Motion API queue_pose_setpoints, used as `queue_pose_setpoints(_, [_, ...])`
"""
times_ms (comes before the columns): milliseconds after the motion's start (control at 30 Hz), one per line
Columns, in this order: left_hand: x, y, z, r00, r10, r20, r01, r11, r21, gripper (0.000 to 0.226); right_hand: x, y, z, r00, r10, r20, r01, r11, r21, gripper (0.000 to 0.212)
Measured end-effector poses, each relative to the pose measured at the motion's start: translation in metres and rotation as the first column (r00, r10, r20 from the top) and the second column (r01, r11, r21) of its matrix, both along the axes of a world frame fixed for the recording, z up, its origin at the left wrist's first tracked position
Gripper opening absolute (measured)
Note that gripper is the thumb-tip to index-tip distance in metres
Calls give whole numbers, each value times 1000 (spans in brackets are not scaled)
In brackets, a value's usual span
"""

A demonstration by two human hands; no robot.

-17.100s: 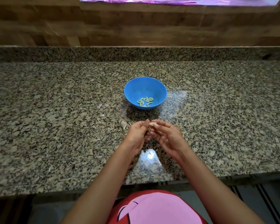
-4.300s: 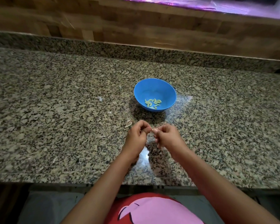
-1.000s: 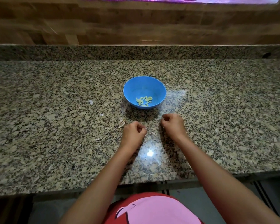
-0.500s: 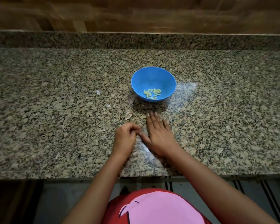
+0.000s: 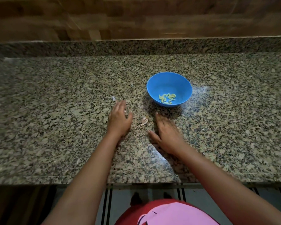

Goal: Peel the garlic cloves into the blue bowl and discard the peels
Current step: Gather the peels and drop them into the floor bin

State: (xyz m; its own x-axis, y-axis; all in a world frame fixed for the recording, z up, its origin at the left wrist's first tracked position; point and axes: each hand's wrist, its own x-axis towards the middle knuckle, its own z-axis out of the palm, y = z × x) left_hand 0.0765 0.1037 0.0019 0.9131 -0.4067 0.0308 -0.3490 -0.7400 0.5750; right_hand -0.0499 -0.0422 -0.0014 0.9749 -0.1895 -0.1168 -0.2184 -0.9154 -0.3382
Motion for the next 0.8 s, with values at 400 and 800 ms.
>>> queue_pose_setpoints(400, [61, 12, -19, 993, -110, 35, 96, 957, 273, 66, 37, 33, 18, 998, -41, 47, 40, 999, 30, 76])
queue_pose_setpoints(800, [-48, 39, -26, 942, -335, -15, 330, 920, 213, 56, 3, 30, 12, 985, -106, 135, 91, 990, 111, 66])
